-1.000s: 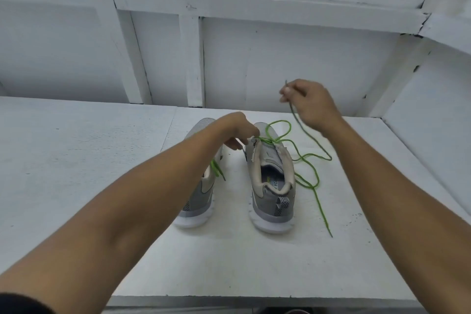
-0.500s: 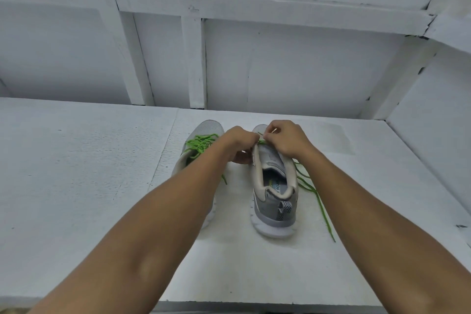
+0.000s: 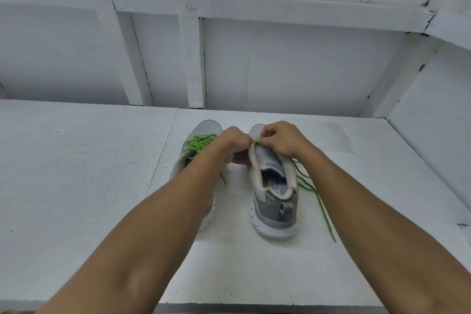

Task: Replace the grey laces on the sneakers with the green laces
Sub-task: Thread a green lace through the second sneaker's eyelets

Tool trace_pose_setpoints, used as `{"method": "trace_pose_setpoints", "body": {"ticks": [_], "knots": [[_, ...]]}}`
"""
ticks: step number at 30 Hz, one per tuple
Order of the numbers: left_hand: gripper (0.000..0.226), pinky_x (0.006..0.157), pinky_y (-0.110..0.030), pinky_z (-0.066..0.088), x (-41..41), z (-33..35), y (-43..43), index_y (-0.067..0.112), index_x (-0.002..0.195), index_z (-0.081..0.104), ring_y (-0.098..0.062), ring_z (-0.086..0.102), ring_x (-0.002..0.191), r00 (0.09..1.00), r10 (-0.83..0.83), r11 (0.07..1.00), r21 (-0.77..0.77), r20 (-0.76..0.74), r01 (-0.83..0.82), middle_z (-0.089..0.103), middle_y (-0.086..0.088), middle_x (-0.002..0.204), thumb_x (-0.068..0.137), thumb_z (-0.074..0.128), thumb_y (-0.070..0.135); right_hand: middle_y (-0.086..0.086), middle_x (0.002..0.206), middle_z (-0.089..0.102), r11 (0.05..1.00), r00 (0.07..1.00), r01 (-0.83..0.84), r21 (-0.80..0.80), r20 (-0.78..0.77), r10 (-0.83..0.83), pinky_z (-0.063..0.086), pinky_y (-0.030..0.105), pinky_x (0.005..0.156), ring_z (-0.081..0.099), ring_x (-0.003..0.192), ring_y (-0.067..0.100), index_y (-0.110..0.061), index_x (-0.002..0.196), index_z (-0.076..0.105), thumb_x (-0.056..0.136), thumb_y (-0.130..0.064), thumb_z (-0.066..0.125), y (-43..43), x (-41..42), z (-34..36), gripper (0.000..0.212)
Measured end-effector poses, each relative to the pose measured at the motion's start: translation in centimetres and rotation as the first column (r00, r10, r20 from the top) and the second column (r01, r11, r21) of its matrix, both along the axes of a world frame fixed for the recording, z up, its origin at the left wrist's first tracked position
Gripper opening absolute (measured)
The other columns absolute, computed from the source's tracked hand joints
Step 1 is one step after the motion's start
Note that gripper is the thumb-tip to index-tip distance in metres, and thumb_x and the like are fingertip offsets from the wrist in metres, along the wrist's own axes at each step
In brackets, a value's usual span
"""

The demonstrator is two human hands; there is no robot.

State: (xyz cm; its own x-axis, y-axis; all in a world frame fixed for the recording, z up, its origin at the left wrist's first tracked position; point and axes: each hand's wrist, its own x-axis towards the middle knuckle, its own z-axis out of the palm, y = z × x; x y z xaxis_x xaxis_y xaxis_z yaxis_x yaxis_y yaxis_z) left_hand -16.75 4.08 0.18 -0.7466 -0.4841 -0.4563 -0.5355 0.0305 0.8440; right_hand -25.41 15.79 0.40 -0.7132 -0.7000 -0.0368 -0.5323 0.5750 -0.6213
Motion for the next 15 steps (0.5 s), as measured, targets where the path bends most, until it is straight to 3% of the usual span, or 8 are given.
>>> {"method": "trace_pose_setpoints", "body": {"ticks": [7, 15], "knots": [[0.022, 0.048, -0.027, 0.056, 0.21, -0.23, -0.16, 0.003, 0.073, 0.055, -0.020, 0.059, 0.056, 0.999, -0.031, 0.999, 0.036, 0.022, 0.031, 0.059, -0.013, 0.067, 0.092, 0.049, -0.005, 0.002, 0.092, 0.067, 0.990, 0.997, -0.062, 0.125, -0.047, 0.068, 0.043, 0.024, 0.071, 0.059, 0.085, 0.018, -0.021, 0.082, 0.067, 0.084, -0.015, 0.060, -0.39, -0.16, -0.09, 0.010], [0.024, 0.049, -0.028, 0.057, 0.13, -0.30, -0.08, -0.001, 0.097, 0.061, -0.022, 0.062, 0.061, 0.996, -0.084, 0.996, 0.030, 0.043, 0.083, 0.061, -0.015, 0.075, 0.092, 0.039, -0.011, 0.004, 0.091, 0.067, 0.989, 0.997, -0.038, 0.144, -0.065, 0.048, 0.046, 0.026, 0.070, 0.061, 0.084, 0.021, -0.021, 0.080, 0.067, 0.081, -0.016, 0.062, -0.59, -0.47, -0.61, 0.007]]}}
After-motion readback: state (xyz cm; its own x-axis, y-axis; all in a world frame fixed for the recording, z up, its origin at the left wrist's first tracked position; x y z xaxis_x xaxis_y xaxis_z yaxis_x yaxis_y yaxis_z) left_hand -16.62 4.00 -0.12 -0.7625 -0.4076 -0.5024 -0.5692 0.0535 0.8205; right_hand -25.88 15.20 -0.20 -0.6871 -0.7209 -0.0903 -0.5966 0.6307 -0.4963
